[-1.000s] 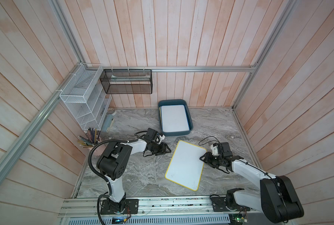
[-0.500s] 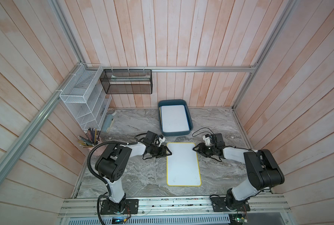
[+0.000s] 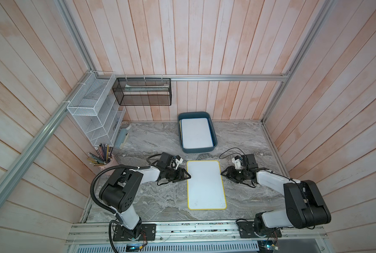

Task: Put the whiteboard into the storage box
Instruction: Pick up the whiteboard at the center of the board.

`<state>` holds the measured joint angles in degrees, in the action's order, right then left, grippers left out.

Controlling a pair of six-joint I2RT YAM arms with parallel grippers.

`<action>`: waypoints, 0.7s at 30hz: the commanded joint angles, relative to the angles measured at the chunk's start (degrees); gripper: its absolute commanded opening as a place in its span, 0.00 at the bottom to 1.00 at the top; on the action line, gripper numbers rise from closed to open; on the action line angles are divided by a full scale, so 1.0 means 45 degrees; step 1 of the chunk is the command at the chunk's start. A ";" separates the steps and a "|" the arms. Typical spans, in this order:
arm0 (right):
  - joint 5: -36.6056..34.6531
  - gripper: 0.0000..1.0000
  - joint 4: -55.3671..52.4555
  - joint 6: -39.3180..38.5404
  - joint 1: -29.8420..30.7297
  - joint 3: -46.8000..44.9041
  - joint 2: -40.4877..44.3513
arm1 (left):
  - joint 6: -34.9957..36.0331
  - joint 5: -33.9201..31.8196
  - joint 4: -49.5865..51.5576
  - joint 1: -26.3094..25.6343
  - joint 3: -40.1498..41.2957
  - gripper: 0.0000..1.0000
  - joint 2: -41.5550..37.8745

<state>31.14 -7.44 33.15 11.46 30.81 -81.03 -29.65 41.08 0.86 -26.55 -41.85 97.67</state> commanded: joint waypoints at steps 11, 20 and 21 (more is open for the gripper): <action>0.0761 0.47 0.3545 0.2129 0.1435 -0.2191 0.0091 | -0.0795 -0.1062 0.0168 -0.0781 0.0779 0.59 0.1248; 0.1831 0.47 0.6009 0.3443 0.1525 -0.2111 0.0435 | -0.1080 -0.0952 -0.0584 -0.0810 0.1090 0.60 0.1343; 0.1942 0.47 0.6211 0.3572 0.1555 -0.2100 0.0496 | -0.1022 -0.0926 -0.0535 -0.0819 0.1064 0.60 0.1355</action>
<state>30.33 14.59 45.39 15.66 21.71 -79.29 -34.94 41.65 -5.63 -28.34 -39.79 98.41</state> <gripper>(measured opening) 0.473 0.596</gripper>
